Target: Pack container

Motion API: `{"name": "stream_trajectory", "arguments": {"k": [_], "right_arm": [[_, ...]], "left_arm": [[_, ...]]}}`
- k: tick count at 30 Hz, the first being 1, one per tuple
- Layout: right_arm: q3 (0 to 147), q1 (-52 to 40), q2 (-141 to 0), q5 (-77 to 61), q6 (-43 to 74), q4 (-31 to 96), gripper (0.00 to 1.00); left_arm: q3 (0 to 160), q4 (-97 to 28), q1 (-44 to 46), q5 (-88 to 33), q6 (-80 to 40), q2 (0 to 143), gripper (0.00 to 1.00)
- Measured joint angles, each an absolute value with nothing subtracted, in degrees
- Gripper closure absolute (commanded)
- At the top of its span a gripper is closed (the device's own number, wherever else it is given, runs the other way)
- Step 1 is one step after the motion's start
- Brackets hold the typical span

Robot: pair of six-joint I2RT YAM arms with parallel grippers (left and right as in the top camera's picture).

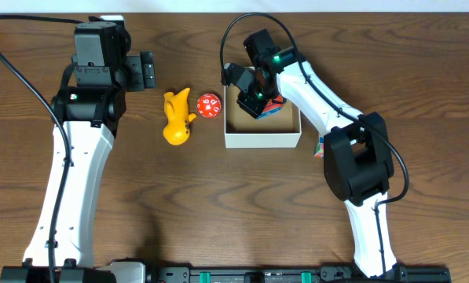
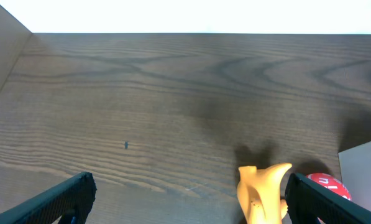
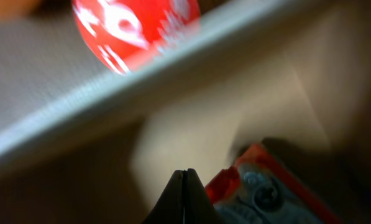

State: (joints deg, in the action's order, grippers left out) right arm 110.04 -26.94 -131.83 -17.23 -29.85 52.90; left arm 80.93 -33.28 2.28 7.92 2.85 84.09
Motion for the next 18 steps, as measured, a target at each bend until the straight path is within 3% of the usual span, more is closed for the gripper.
{"name": "stream_trajectory", "arguments": {"k": [18], "right_arm": [[117.5,-26.9,-131.8,-5.1,-32.6,52.6,0.99]], "left_arm": [[80.9,-33.3,2.3,7.9,2.9,84.1,0.02]]}}
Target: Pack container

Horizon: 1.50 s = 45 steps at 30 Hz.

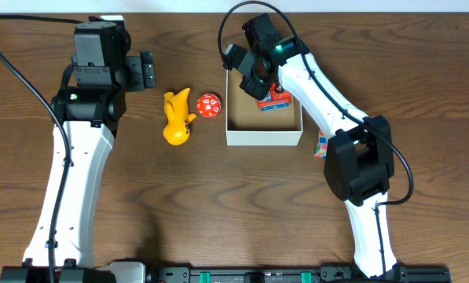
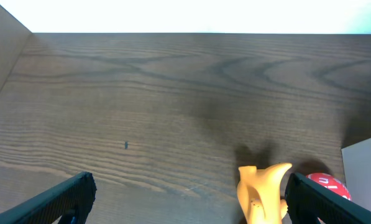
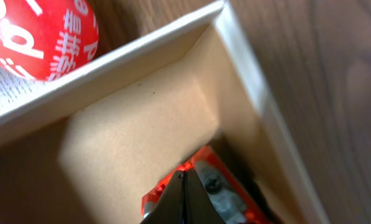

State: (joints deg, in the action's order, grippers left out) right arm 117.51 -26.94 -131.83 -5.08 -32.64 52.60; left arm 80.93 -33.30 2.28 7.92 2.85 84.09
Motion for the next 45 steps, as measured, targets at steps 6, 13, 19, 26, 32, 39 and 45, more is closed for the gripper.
{"name": "stream_trajectory", "arguments": {"k": [6,13,19,26,32,39,45], "right_arm": [[118.1,-26.9,-131.8,-4.8,-32.6,52.7,0.99],[118.1,-26.9,-131.8,-6.3,-32.6,53.8,0.99],[118.1,-26.9,-131.8,-9.7,-32.9,54.6,0.99],[118.1,-26.9,-131.8,-10.7,-35.3,54.6,0.99],[118.1,-26.6,-132.0,-10.8,-36.6,54.7,0.99],[118.1,-26.3,-133.6,-7.6,-39.2,54.1,0.99],[118.1,-25.2,-133.8,-5.7,-40.4,54.1,0.99]], "left_arm": [[80.9,-33.3,2.3,7.9,2.9,84.1,0.02],[80.9,-33.3,2.3,7.9,2.9,84.1,0.02],[80.9,-33.3,2.3,7.9,2.9,84.1,0.02],[80.9,-33.3,2.3,7.9,2.9,84.1,0.02],[80.9,-33.3,2.3,7.9,2.9,84.1,0.02],[80.9,-33.3,2.3,7.9,2.9,84.1,0.02],[80.9,-33.3,2.3,7.9,2.9,84.1,0.02]]}}
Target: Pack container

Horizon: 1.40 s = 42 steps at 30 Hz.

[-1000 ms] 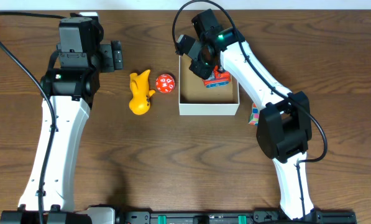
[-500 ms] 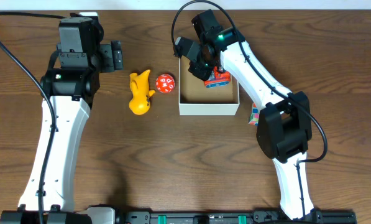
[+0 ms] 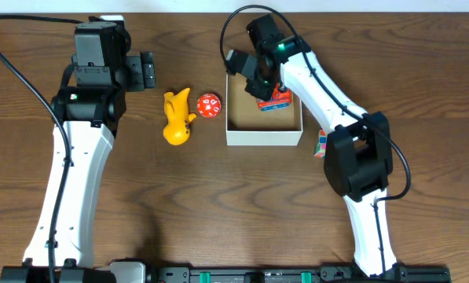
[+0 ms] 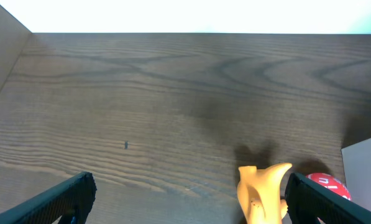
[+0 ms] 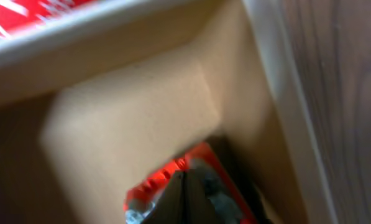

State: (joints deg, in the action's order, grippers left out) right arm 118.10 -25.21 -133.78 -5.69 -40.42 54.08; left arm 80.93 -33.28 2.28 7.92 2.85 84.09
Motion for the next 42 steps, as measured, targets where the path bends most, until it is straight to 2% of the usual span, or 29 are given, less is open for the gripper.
{"name": "stream_trajectory", "arguments": {"k": [18,31,42], "right_arm": [[121.7,-23.9,-133.9,-1.2,-41.3,53.4,0.99],[125.0,-25.6,-133.9,-12.5,-37.1,53.2,0.99],[120.4,-25.4,-134.2,-13.3,-36.6,53.7,0.99]], "left_arm": [[80.9,-33.3,2.3,7.9,2.9,84.1,0.02],[80.9,-33.3,2.3,7.9,2.9,84.1,0.02],[80.9,-33.3,2.3,7.9,2.9,84.1,0.02]]}}
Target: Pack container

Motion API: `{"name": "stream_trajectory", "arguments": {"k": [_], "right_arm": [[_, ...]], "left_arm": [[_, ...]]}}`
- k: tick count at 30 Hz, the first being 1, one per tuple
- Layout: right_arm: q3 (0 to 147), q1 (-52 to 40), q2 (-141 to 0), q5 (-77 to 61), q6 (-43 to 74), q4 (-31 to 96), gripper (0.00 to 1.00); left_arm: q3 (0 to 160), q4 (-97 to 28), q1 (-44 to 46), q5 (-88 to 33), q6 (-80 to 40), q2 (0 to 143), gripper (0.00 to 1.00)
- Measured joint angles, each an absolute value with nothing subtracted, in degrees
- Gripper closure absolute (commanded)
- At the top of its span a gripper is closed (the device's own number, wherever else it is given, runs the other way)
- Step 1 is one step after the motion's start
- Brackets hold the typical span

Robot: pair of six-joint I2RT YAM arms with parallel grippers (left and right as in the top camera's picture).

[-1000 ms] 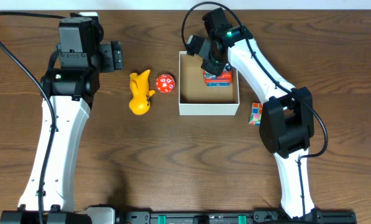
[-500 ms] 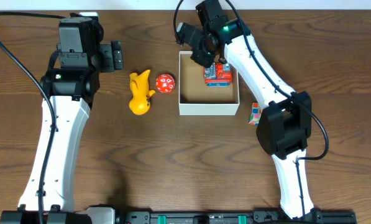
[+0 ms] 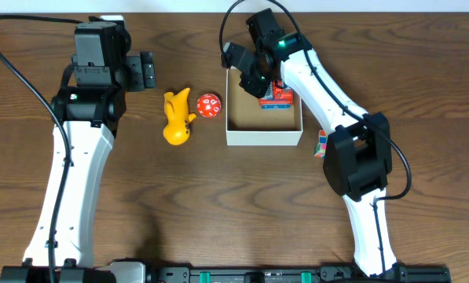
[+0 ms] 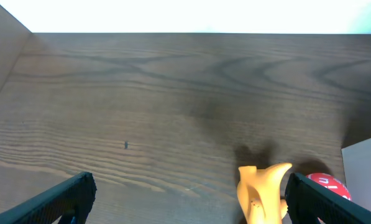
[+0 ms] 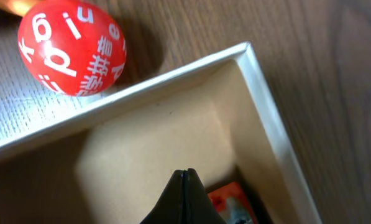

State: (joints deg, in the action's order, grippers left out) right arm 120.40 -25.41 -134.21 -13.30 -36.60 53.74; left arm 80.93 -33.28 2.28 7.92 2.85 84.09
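A white open box (image 3: 263, 135) sits on the wooden table with a red packet (image 3: 276, 97) lying in its far right corner, also seen as a red packet (image 5: 225, 196) in the right wrist view. My right gripper (image 3: 254, 81) hangs over the box's far left part, shut with nothing between its fingers (image 5: 185, 193). A red ball with white letters (image 3: 208, 105) and a yellow rubber toy (image 3: 177, 118) lie left of the box. My left gripper (image 3: 145, 71) stands open above the table, with the yellow toy (image 4: 264, 190) near its right finger.
A small multicoloured cube (image 3: 320, 145) lies right of the box beside the right arm. The table's far edge runs close behind the box and the left gripper.
My right gripper has risen and pulled back a little from the red packet; the red ball shows again beyond the box wall. The left arm is unchanged.
My right gripper was low inside the box, shut, next to the red packet. It then stood higher over the far part of the box with the packet lying in the corner. The gripper stayed shut throughout, and the left arm never moved.
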Motion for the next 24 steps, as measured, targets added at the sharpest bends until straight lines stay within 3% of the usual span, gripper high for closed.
{"name": "stream_trajectory", "arguments": {"k": [24], "right_arm": [[120.3,-21.6,-134.4,-9.6,-36.7,59.7,0.99]], "left_arm": [[80.9,-33.3,2.3,7.9,2.9,84.1,0.02]]}}
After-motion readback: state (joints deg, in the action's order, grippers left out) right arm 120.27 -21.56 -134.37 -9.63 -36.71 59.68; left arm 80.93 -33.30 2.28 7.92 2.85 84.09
